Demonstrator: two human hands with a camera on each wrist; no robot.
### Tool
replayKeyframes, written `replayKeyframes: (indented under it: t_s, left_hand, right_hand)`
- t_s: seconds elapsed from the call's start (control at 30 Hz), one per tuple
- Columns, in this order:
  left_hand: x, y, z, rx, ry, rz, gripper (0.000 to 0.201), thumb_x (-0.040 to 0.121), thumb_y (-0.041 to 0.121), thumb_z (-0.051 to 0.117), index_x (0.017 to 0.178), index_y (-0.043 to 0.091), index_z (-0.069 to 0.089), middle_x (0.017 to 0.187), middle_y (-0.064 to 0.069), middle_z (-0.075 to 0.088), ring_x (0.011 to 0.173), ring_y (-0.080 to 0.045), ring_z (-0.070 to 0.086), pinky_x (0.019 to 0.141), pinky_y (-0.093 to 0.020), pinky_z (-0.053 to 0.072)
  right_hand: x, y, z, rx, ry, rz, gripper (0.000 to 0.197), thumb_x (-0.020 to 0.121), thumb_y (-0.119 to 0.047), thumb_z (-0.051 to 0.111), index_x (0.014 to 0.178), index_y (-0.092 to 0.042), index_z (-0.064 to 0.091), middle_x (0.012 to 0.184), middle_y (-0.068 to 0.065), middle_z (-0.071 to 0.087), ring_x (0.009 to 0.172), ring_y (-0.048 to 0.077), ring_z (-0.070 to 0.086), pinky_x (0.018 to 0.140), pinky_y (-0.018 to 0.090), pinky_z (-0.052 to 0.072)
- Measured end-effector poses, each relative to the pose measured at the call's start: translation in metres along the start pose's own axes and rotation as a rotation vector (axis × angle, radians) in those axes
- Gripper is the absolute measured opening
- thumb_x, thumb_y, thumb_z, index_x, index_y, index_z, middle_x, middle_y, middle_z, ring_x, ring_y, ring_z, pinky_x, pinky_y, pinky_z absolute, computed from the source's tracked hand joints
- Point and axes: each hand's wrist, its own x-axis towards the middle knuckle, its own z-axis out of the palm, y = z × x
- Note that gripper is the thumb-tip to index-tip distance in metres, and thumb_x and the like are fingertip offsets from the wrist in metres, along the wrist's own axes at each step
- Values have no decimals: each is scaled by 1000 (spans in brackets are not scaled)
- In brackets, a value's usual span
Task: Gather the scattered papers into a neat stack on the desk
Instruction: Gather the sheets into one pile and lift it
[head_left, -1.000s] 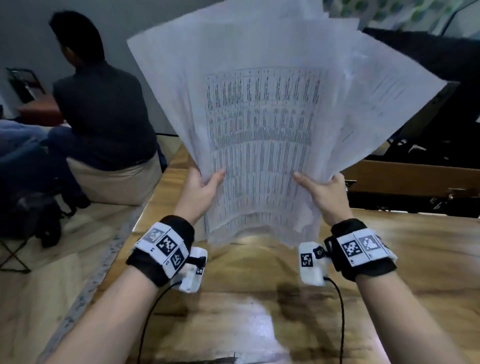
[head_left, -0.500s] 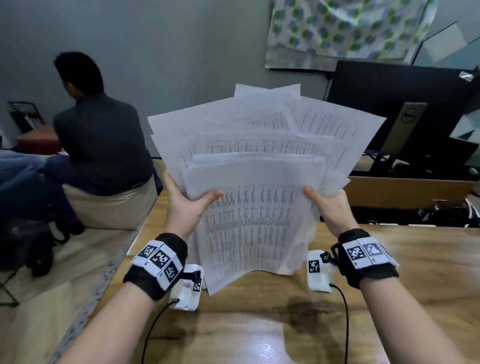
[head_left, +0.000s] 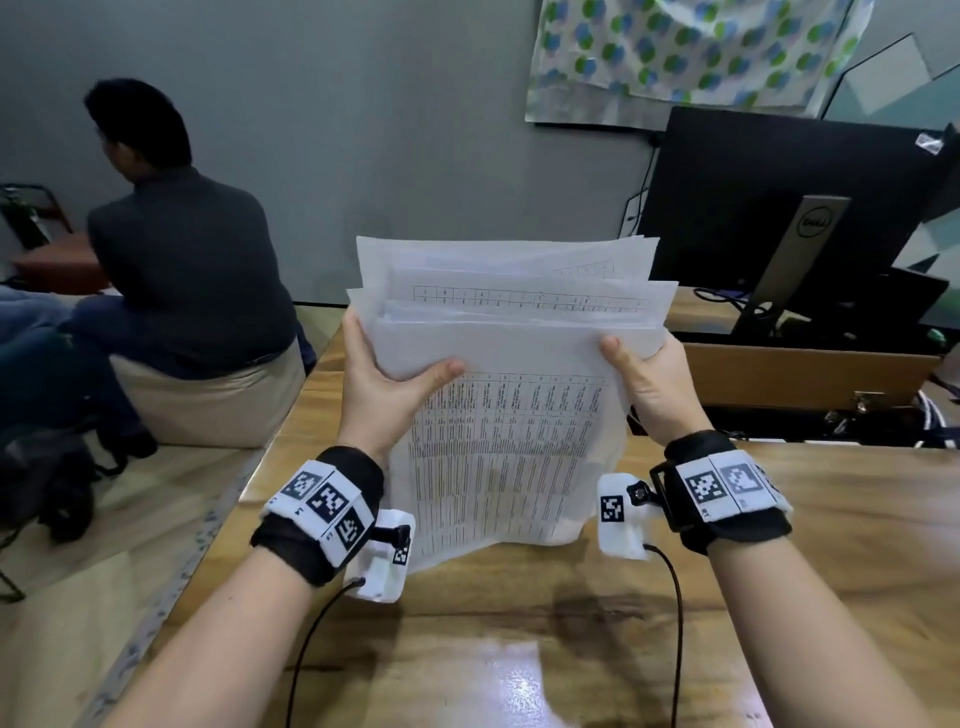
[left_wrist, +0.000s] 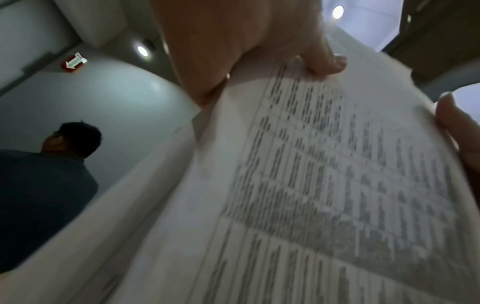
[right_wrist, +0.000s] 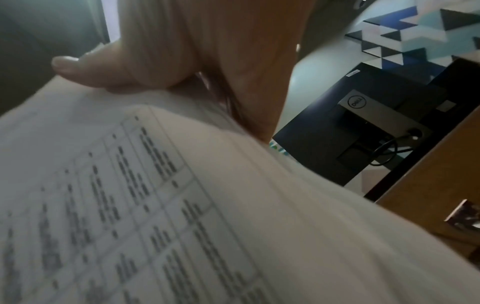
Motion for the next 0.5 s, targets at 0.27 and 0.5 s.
replayKeyframes:
  t_s: [0.27, 0.5]
  left_hand:
    - [6, 6, 9, -64, 52, 50, 57, 75, 4, 71, 119, 20, 37, 119, -6, 54, 105, -13, 59, 74, -14, 53]
    - [27, 24, 17, -103, 113, 82, 16, 83, 8, 65, 79, 20, 56, 70, 12, 71, 64, 0, 68, 57, -18, 56]
  right_hand:
    - [-3, 9, 7, 43, 105, -4, 73, 42, -47, 86, 104, -20, 60, 101, -4, 71, 94, 9, 70, 76, 23, 56]
    - [6, 4, 13, 11, 103, -22, 41, 73, 3, 73, 112, -2, 61, 106, 7, 69, 98, 17, 69, 78, 26, 56]
